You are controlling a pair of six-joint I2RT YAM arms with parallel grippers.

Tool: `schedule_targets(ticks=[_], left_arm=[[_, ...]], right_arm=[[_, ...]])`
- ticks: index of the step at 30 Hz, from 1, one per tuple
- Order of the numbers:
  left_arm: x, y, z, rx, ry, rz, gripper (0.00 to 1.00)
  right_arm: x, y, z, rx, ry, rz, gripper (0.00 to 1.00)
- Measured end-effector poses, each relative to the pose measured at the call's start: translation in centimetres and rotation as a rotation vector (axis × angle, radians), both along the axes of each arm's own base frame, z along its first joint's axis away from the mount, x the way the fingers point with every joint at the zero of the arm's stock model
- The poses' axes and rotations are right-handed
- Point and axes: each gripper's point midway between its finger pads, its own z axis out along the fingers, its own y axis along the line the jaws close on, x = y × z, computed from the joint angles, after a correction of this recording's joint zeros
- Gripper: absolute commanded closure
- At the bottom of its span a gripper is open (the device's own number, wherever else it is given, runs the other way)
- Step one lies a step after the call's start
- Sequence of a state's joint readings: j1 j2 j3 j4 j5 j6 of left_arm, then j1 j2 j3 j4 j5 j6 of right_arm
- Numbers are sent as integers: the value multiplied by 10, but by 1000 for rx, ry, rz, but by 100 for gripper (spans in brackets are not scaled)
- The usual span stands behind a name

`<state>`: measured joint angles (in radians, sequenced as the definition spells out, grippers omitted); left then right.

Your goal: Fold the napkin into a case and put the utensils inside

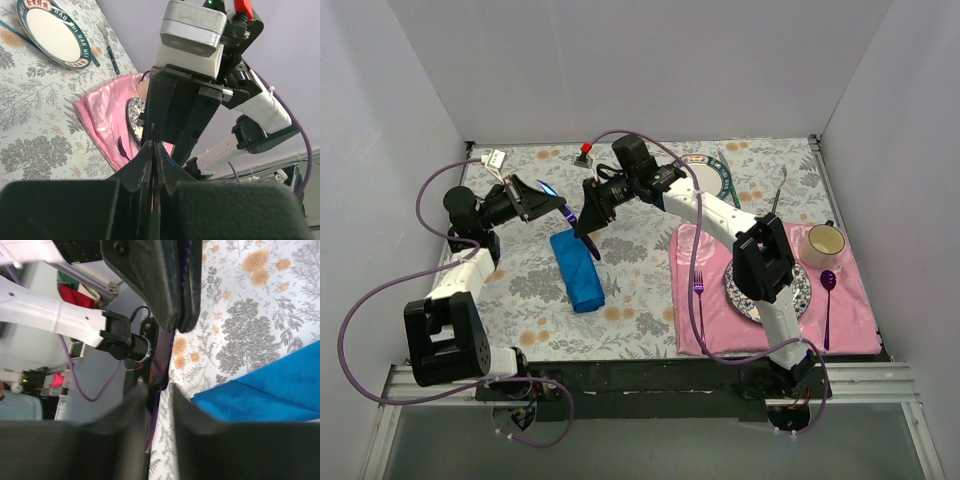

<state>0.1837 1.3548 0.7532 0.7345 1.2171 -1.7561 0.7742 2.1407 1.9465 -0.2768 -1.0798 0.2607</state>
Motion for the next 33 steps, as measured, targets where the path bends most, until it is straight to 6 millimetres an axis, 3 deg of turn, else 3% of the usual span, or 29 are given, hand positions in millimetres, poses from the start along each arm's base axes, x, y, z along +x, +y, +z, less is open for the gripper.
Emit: schedule_targets(ticks=[1, 4, 6, 7, 9, 14, 19, 22, 24, 25, 26, 28, 33], left_arm=[[-1, 0, 0, 0, -1, 0, 97], [-3, 0, 1, 7, -8, 6, 45], [1, 1, 0, 12, 32, 39, 28], [7, 3, -1, 20, 61, 69, 11], [20, 10, 3, 50, 81, 158, 2], [26, 31, 24, 123, 56, 386, 2], [34, 49, 41, 172, 52, 526, 2], [41, 59, 34, 223, 95, 576, 6], [43, 63, 26, 253, 129, 590, 22], [43, 65, 22, 265, 149, 595, 35], [42, 66, 20, 275, 168, 602, 39], [42, 68, 13, 301, 212, 614, 43], [41, 72, -5, 367, 315, 669, 41]], right_arm=[[0, 1, 0, 3, -1, 1, 99], [1, 2, -2, -14, 14, -17, 99], [5, 4, -6, -29, -3, -45, 99], [9, 5, -9, -37, -18, -63, 99], [16, 8, -15, -61, -49, -109, 99], [35, 13, -37, -137, -140, -236, 99], [31, 11, -63, -210, -156, -288, 99], [29, 10, -71, -230, -158, -298, 99], [25, 8, -73, -235, -162, -302, 99], [23, 6, -73, -238, -162, -306, 99], [23, 5, -72, -240, -164, -311, 99], [21, 4, -69, -235, -173, -320, 99], [19, 7, -63, -218, -186, -344, 99]])
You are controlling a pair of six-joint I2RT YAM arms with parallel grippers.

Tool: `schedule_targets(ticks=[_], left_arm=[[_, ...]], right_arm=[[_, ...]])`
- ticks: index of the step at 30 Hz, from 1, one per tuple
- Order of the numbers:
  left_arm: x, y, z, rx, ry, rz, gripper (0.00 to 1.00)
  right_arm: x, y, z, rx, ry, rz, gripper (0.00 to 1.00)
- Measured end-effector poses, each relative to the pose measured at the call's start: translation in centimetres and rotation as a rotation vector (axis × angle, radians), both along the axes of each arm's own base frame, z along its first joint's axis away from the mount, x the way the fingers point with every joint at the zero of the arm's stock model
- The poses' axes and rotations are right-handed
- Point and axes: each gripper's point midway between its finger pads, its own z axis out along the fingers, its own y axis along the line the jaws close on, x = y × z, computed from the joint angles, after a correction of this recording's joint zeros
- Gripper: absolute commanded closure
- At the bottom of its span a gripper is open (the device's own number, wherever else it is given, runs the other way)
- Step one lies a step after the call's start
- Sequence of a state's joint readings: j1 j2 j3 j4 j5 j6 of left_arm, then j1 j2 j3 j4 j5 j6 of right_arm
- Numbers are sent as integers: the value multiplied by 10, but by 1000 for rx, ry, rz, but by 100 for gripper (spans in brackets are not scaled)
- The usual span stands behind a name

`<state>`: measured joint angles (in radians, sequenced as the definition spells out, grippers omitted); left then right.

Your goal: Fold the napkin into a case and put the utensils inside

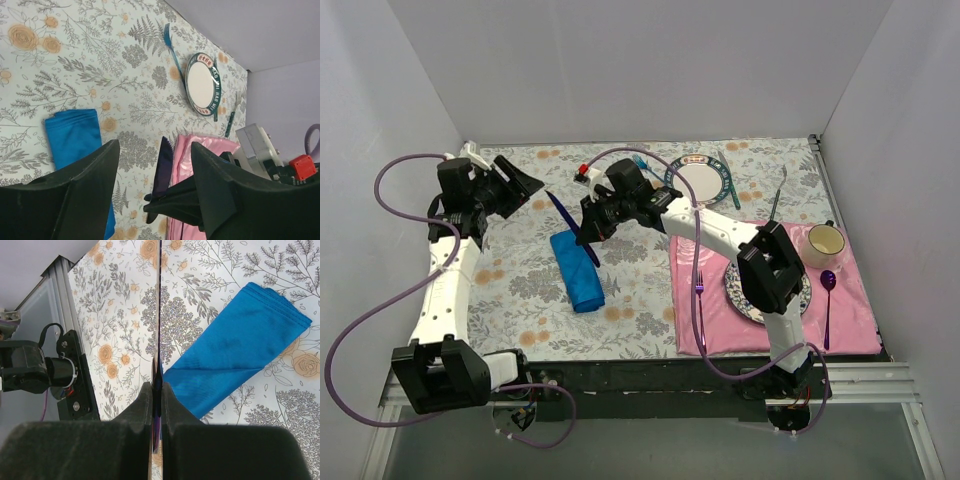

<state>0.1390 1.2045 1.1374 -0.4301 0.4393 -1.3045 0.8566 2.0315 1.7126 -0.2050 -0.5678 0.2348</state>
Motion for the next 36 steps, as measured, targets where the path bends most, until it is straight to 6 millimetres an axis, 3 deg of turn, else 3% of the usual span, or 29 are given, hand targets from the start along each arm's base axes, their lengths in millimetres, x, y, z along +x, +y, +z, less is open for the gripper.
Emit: schedule_targets(ticks=[8, 19, 22, 29, 31, 32, 35, 36], left_arm=[[-5, -9, -15, 30, 65, 21, 40], [-5, -23, -24, 44, 99, 13, 56], [-5, -22, -26, 48, 105, 21, 67], [-8, -30, -28, 60, 114, 7, 75], [-8, -30, -29, 61, 116, 8, 83], [-8, -30, -29, 60, 117, 10, 97], [-8, -29, -30, 62, 119, 15, 100], [-8, -29, -30, 61, 120, 16, 100]], right_arm=[[-14, 11, 1, 10, 17, 6, 99], [-17, 16, 6, 30, 23, 8, 99], [-17, 16, 6, 32, 30, 9, 99], [-20, 16, 8, 37, 45, 17, 99], [-20, 16, 8, 38, 45, 18, 99], [-20, 17, 8, 39, 45, 18, 99], [-20, 17, 9, 42, 44, 20, 99], [-21, 17, 9, 42, 45, 21, 89]])
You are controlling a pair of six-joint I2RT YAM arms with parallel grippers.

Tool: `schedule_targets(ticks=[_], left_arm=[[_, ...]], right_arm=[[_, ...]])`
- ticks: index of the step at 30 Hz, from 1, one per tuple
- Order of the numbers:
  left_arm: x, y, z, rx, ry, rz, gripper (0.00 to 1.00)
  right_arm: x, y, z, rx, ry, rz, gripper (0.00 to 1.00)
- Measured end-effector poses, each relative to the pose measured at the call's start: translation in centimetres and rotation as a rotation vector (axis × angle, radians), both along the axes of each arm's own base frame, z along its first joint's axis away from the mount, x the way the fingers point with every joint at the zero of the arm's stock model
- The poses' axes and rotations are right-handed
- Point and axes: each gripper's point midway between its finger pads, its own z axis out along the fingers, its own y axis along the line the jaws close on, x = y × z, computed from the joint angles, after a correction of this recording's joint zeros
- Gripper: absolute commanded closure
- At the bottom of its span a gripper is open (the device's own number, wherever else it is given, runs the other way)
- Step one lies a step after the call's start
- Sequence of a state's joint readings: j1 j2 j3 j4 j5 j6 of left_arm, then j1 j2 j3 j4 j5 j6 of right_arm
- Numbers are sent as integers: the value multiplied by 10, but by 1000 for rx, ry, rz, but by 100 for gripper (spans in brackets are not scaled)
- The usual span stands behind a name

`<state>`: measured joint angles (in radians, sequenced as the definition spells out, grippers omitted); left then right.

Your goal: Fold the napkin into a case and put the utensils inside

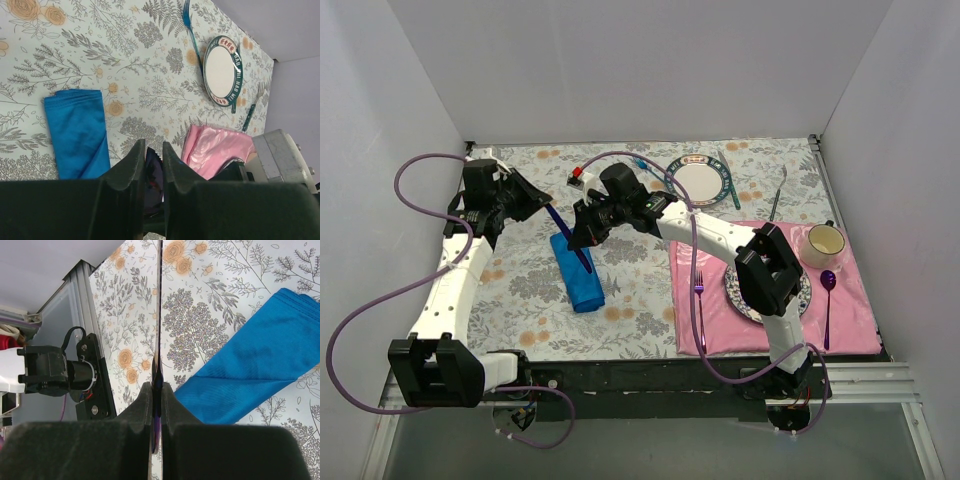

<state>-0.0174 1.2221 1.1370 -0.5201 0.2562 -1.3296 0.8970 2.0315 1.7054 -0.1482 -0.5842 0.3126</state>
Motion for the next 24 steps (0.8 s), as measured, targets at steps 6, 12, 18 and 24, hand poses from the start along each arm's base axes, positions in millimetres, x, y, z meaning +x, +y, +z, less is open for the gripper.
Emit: schedule_targets(ticks=[6, 12, 18, 24], left_arm=[[-1, 2, -6, 6, 24, 11, 100], [6, 9, -42, 44, 157, 32, 100], [22, 13, -77, 104, 307, -2, 100], [52, 24, -91, 161, 371, -54, 100]], right_arm=[[1, -1, 1, 8, 3, 5, 11], [10, -12, -3, 6, -22, 7, 1], [40, -56, -5, -30, -69, -57, 1], [39, -87, -4, -55, -105, -67, 1]])
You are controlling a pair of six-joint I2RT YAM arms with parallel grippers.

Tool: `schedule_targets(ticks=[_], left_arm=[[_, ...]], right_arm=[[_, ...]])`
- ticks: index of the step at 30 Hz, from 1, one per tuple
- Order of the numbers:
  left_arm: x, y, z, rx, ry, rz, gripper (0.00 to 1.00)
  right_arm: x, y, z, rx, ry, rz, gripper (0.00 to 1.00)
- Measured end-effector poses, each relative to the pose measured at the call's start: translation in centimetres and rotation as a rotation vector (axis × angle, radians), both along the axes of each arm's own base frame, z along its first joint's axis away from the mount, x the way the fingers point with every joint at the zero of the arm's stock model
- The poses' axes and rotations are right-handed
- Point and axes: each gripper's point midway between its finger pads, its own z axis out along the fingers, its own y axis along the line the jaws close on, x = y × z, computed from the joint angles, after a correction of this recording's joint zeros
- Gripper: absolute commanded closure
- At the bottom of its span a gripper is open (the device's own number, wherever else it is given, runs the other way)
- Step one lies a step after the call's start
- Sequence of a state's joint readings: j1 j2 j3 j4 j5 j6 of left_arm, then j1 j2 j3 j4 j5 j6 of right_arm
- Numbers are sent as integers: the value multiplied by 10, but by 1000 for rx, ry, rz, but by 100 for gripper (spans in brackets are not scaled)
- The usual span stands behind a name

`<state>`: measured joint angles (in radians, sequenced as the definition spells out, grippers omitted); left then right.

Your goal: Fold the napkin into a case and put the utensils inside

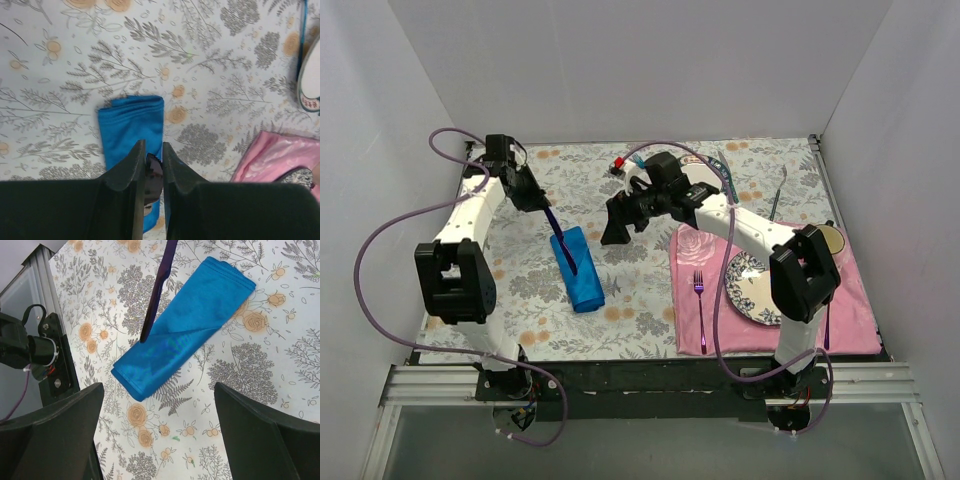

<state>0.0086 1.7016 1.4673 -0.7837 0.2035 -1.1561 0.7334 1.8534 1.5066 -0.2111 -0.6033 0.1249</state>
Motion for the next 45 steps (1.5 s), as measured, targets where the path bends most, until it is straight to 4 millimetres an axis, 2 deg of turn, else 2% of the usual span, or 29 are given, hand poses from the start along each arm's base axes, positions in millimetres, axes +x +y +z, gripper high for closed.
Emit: schedule_targets(ticks=[1, 3, 6, 7, 9, 10, 12, 13, 16, 19, 25, 32, 38, 42, 45], left_arm=[[3, 4, -3, 7, 11, 2, 100], [11, 14, -11, 26, 36, 3, 100], [22, 26, -20, 51, 59, 7, 100], [24, 28, -22, 59, 63, 7, 100], [28, 29, -25, 68, 70, 1, 100], [29, 29, -26, 70, 74, 0, 100], [31, 30, -27, 72, 77, -1, 100], [32, 30, -27, 72, 79, -1, 100], [36, 30, -27, 71, 76, 0, 100], [40, 29, -32, 67, 84, 5, 100], [39, 26, -48, 52, 133, 22, 100], [37, 21, -50, 64, 145, 24, 100], [33, 20, -56, 73, 167, 31, 100], [32, 22, -69, 79, 199, 37, 100], [29, 22, -79, 81, 226, 39, 100]], right_arm=[[0, -2, 1, -1, -8, 4, 1], [-1, -3, 2, 0, -31, 22, 8], [-8, -9, -4, -9, -69, 68, 21], [-10, -11, -7, -15, -79, 81, 28], [-14, -16, -12, -26, -103, 103, 36], [-16, -18, -14, -32, -114, 113, 43], [-19, -23, -17, -41, -143, 135, 51], [-20, -25, -18, -44, -157, 145, 59], [-24, -29, -20, -50, -219, 183, 72], [-29, -35, -26, -65, -287, 225, 80], [-45, -37, -50, -118, -410, 319, 87], [-62, -26, -66, -119, -548, 429, 93], [-72, -16, -71, -97, -638, 498, 94], [-70, -9, -67, -73, -687, 504, 94], [-71, -11, -71, -73, -692, 508, 94]])
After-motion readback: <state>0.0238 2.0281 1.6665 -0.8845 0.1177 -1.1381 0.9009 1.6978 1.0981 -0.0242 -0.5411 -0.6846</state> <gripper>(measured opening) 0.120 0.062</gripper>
